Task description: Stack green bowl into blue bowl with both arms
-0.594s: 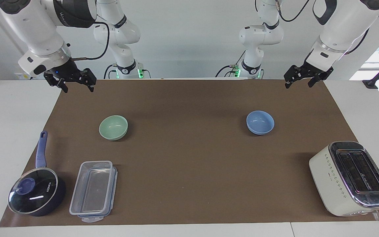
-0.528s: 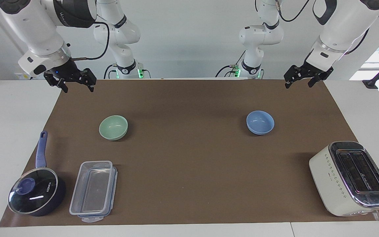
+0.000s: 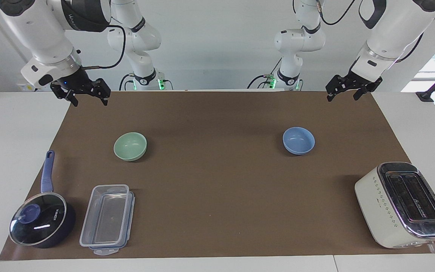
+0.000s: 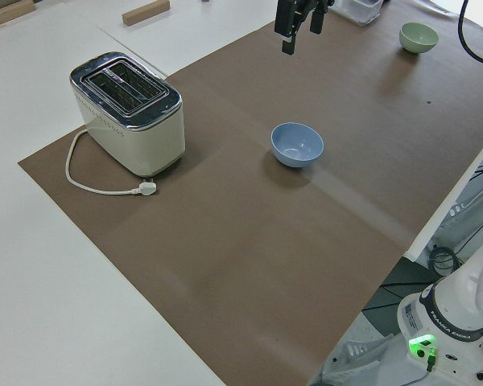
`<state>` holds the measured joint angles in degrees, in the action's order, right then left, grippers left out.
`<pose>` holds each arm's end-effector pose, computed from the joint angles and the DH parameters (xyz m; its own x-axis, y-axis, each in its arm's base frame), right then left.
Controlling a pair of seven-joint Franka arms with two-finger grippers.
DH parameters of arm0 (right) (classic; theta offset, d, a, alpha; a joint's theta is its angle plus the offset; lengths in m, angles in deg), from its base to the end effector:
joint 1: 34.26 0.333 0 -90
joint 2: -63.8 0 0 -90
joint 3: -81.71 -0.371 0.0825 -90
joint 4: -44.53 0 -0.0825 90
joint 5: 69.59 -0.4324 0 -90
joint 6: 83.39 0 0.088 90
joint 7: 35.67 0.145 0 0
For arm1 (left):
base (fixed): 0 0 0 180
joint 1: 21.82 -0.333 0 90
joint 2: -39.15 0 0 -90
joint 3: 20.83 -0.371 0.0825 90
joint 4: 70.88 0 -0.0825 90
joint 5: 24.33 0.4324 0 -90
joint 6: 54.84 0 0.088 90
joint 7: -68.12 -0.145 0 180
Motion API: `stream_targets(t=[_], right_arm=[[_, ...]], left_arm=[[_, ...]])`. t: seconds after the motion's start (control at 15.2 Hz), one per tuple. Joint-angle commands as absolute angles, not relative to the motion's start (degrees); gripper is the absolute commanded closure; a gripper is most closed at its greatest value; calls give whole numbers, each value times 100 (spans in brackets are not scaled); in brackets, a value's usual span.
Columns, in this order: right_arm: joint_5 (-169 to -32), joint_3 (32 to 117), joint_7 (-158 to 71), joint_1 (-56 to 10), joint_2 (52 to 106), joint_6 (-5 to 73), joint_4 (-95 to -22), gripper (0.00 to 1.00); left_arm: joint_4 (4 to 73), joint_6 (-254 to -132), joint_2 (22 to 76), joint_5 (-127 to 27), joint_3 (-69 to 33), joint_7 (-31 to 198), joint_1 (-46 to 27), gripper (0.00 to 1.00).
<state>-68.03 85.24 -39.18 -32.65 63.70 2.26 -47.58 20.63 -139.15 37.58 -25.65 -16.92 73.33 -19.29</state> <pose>0.5878 -0.0239 0.6176 0.9933 0.0259 -0.1122 0.0283 -0.9994 0.0203 0.5739 -0.0689 0.6361 0.9948 -0.0230 -0.0997 -0.0219 -0.9997 0.0122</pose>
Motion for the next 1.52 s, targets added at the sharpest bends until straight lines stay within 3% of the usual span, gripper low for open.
stream_targets(t=[0.0, 0.53, 0.73, 1.12, 1.32, 1.45], right_arm=[[-6818, 8496, -4059, -3320, 6310, 257, -4784, 0], [-6836, 8487, -4041, -3320, 6301, 301, -4828, 0], [-6888, 8487, -4024, -3320, 6214, 721, -5152, 0], [-7099, 8496, -4155, -3426, 6221, 2301, -6610, 0], [-7143, 8496, -4443, -3478, 6406, 3592, -7533, 0], [-7379, 8496, -4875, -3609, 6686, 4078, -7746, 0]], left_arm=[[2272, -13895, 3608, -2547, -1705, 7357, -1936, 0], [3388, -15010, 3353, -2547, -1714, 7113, -1944, 0], [4264, -15940, 3318, -2556, -1714, 6761, -2015, 0], [5698, -17830, 3642, -2556, -1714, 6373, -2015, 3], [5920, -18236, 3818, -2556, -1714, 6400, -1944, 8], [6008, -18377, 3915, -2556, -1714, 6382, -1936, 12]])
